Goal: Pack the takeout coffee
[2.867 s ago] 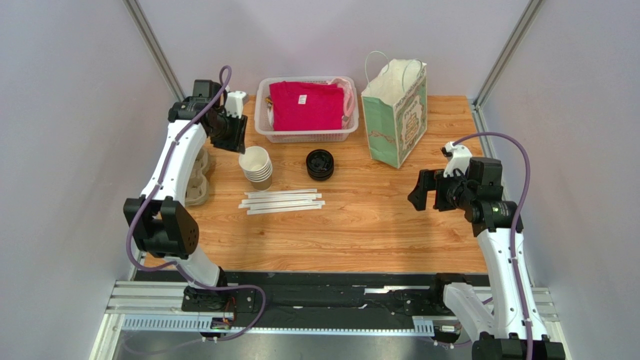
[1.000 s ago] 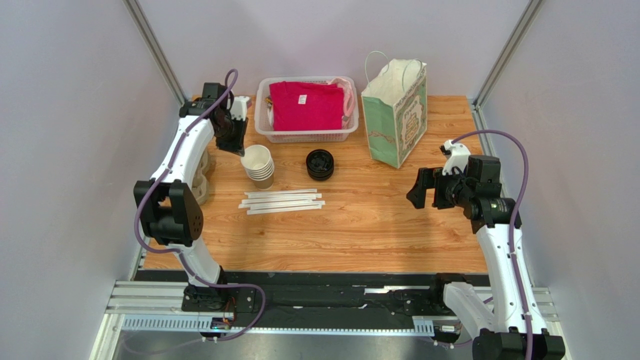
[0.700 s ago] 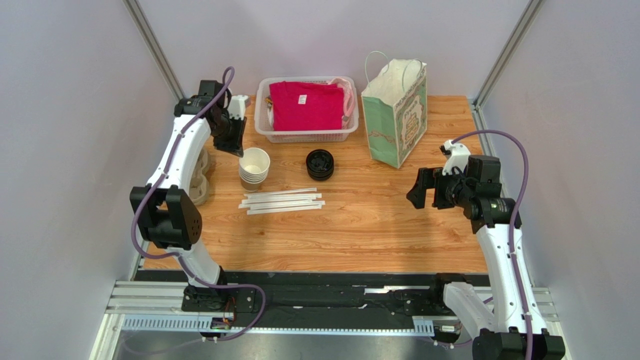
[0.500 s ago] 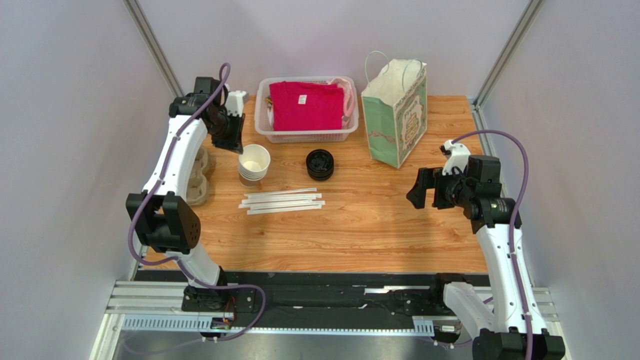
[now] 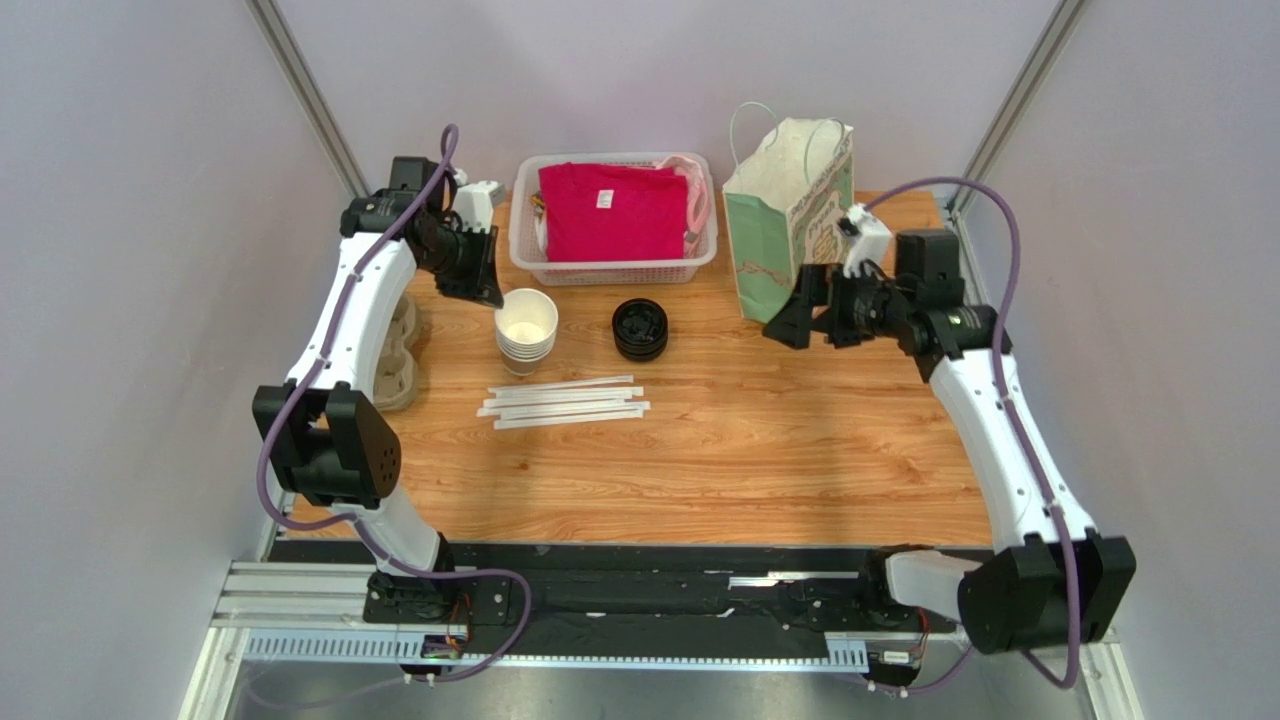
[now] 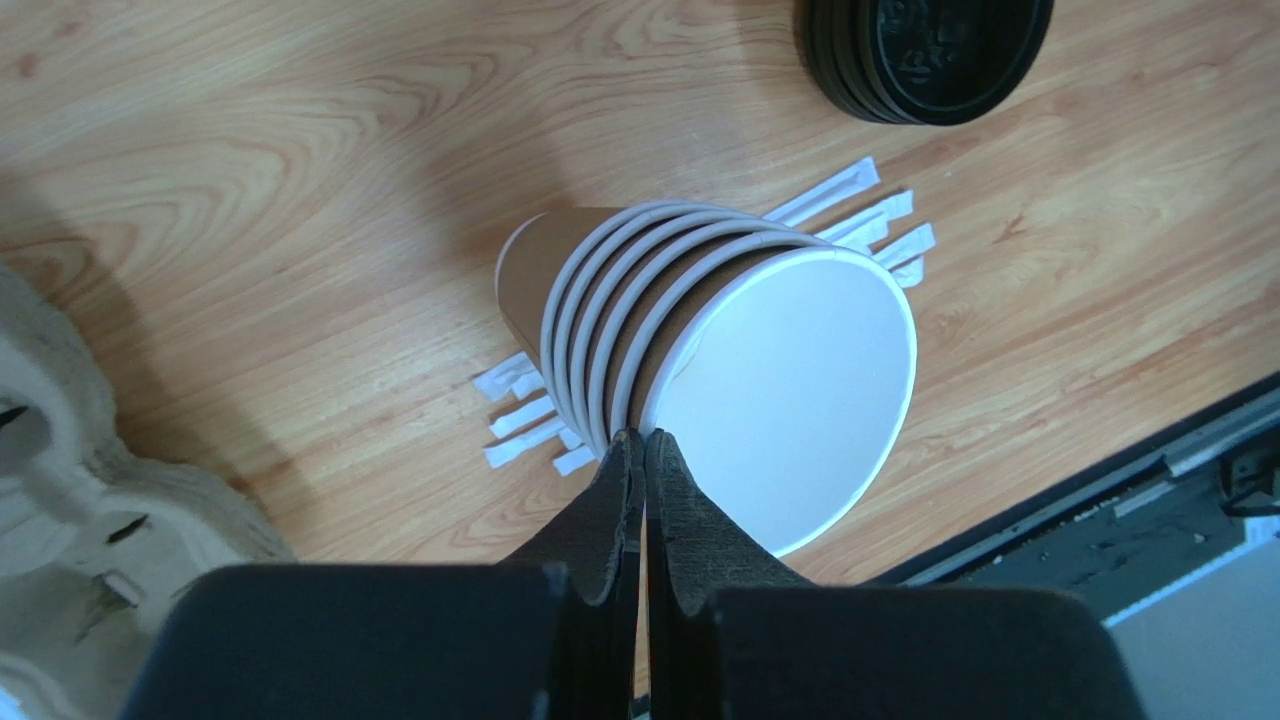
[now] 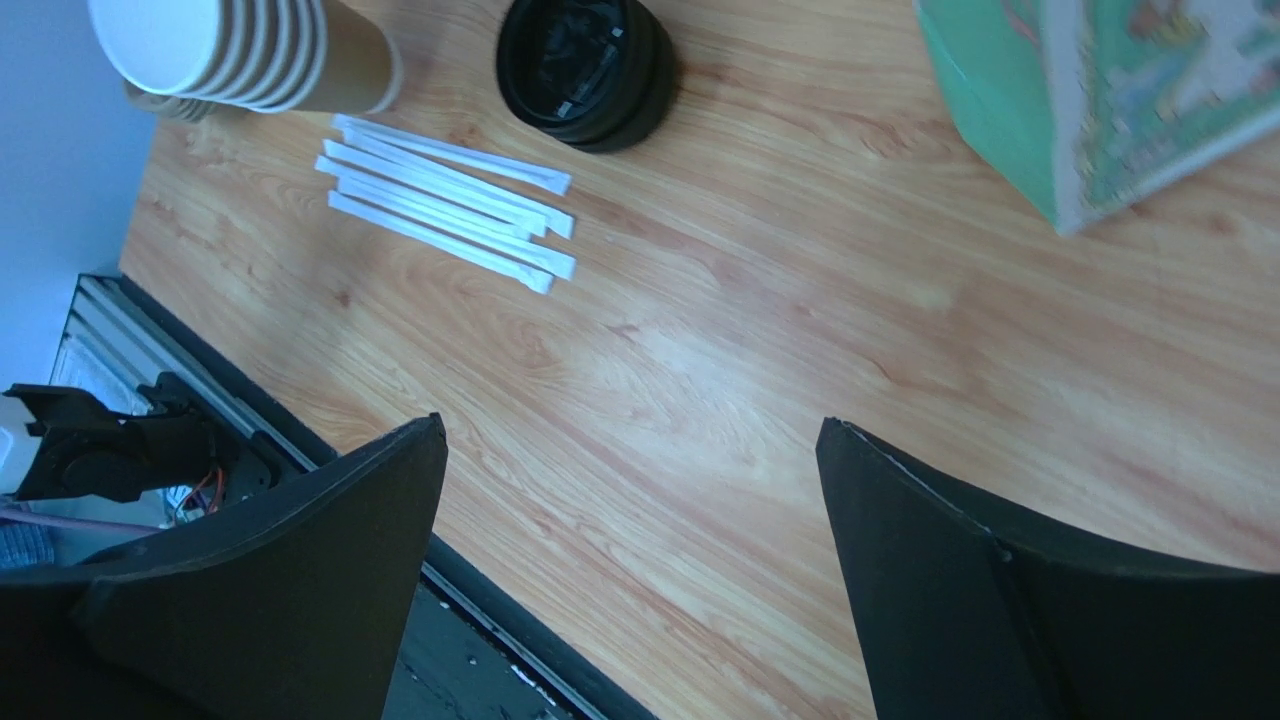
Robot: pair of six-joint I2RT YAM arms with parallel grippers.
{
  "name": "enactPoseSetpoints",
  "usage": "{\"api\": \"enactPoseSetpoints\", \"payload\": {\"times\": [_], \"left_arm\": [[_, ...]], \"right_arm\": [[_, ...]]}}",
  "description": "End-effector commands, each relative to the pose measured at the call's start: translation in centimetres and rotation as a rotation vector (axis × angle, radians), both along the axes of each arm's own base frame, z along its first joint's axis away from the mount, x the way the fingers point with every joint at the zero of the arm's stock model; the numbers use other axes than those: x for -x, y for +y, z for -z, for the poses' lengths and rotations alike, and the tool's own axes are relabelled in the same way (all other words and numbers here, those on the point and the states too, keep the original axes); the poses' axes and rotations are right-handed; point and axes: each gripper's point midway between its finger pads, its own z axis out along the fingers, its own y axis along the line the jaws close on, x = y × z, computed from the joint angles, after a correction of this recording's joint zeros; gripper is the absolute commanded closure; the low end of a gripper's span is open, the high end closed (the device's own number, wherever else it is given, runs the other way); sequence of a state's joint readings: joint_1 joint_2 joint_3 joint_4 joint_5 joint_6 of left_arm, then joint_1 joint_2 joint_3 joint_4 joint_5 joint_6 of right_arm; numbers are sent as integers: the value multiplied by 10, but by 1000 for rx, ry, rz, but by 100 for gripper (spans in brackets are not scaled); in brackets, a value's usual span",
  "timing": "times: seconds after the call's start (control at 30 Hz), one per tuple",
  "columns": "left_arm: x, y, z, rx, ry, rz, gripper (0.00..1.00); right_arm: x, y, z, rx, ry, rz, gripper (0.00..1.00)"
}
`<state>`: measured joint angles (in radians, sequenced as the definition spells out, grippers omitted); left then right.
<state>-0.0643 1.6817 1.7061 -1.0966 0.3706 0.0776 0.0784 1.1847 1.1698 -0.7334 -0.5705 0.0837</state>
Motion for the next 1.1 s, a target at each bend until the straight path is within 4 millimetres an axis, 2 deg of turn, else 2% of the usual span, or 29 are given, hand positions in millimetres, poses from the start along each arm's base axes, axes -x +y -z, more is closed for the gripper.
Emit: {"api": "enactPoseSetpoints", "payload": {"times": [0.0,0.07,0.1,0.13,0.17,0.2,0.23,0.27,0.3,0.33,0.37,0.4,0.43,0.47,0.5,0.53,0.57,0.6,0.67,0.73,0.77,0.87,1.07], "left_arm": [[-6,-18,-4,138,-15,23,100],[-7,-21,-1,171,-2,28,100],[-9,-20,2,186,-2,23,100],[-9,-22,2,211,4,23,100],[-9,-22,5,227,17,21,100],[-9,-22,6,242,20,23,100],[-10,-21,7,254,26,19,100],[-10,-22,11,260,38,19,100],[-10,-23,13,266,41,23,100],[-10,-26,13,283,44,32,100],[-10,-27,15,291,50,31,100],[-11,-28,16,299,49,33,100],[-13,-21,16,305,45,16,100],[-14,-21,17,308,48,16,100],[-15,-20,18,312,48,16,100],[-15,-21,19,317,51,18,100],[-16,-21,20,316,50,16,100],[-16,-21,22,317,52,15,100],[-17,-21,24,324,60,16,100],[-17,-21,28,330,68,16,100],[-17,-22,28,333,68,19,100],[-18,-22,30,342,74,20,100],[-20,-22,35,346,74,21,100]], "right_arm": [[-34,53,-43,-54,-108,-73,0],[-41,78,-55,-51,-144,-109,2],[-55,86,-46,-43,-123,-85,4],[-61,95,-59,-52,-149,-90,5],[-61,111,-58,-56,-142,-116,10],[-70,122,-44,-45,-107,-116,14],[-74,131,-42,-39,-98,-125,17],[-74,148,-50,-44,-113,-154,23],[-75,156,-47,-37,-99,-158,25],[-82,167,-28,-28,-44,-162,27],[-80,182,-33,-40,-46,-183,30],[-81,191,-27,-42,-25,-195,31],[-83,201,-11,-41,21,-203,33],[-81,214,-9,-44,31,-227,35],[-82,223,-14,-57,24,-240,36],[-83,234,-4,-52,44,-255,37],[-84,240,-3,-65,53,-256,38],[-86,248,-12,-84,40,-264,38],[-87,262,1,-81,66,-273,40],[-90,272,-2,-90,58,-287,41],[-91,277,5,-90,73,-288,41],[-90,287,6,-110,87,-305,41],[-85,299,24,-107,127,-322,43]]}}
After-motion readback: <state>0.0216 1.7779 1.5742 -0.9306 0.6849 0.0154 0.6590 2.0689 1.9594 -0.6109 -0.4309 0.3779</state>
